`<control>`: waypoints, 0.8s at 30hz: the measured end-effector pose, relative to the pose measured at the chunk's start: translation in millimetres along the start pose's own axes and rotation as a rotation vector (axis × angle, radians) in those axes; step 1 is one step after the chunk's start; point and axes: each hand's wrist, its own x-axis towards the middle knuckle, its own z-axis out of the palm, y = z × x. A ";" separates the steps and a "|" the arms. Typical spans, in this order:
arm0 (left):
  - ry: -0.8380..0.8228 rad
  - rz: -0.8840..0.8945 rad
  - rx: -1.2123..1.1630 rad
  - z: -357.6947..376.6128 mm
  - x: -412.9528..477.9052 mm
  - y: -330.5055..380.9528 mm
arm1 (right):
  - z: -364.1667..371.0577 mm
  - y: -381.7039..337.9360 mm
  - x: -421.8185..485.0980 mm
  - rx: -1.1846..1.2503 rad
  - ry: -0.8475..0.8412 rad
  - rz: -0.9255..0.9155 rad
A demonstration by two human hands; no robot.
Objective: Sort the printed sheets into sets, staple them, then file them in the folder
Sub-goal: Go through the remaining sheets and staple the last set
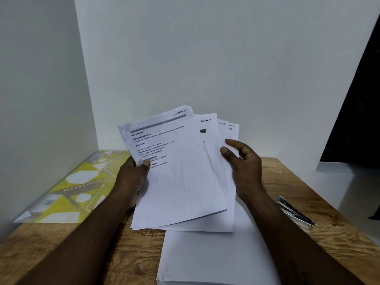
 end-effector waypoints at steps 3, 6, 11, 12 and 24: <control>-0.005 -0.005 -0.017 0.6 -0.7 0.9 | -1.0 4.3 0.5 0.021 -0.032 0.070; -0.002 -0.016 -0.018 -0.1 -0.3 0.3 | 0.1 4.2 -0.9 0.048 -0.054 0.128; -0.017 -0.026 -0.009 -2.0 2.1 -1.7 | -1.3 9.0 0.5 -0.126 -0.060 0.099; -0.021 -0.029 -0.009 -1.7 2.0 -2.4 | -1.8 9.5 1.1 -0.150 -0.050 0.089; -0.007 -0.066 0.010 -1.6 2.5 -1.7 | 0.9 3.9 0.5 -0.109 0.021 0.058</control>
